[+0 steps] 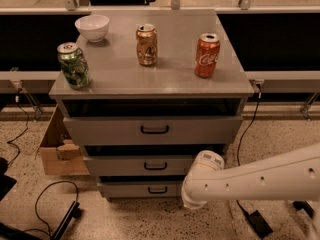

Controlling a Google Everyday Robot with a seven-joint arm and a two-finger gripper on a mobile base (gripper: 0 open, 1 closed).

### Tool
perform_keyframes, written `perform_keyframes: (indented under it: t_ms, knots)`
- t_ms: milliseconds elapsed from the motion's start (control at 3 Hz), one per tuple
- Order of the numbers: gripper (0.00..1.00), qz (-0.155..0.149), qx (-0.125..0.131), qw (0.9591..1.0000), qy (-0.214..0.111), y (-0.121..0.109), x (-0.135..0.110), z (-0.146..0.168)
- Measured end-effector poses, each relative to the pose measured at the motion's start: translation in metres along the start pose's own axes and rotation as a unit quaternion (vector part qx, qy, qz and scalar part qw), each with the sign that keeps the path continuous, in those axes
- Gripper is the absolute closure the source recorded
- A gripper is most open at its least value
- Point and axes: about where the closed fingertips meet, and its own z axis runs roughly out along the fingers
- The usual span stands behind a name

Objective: Close middle drawer

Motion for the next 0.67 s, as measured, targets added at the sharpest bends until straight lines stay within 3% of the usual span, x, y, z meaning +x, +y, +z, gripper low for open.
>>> perform_keyframes:
  t_ms: [333,667]
  knots:
    - [1.00,-0.017,-0.030,0.9968,0.073,0.048,0.024,-0.058]
    - [1.00,0.054,-0.014,0.9871,0.150,0.058,0.072,-0.133]
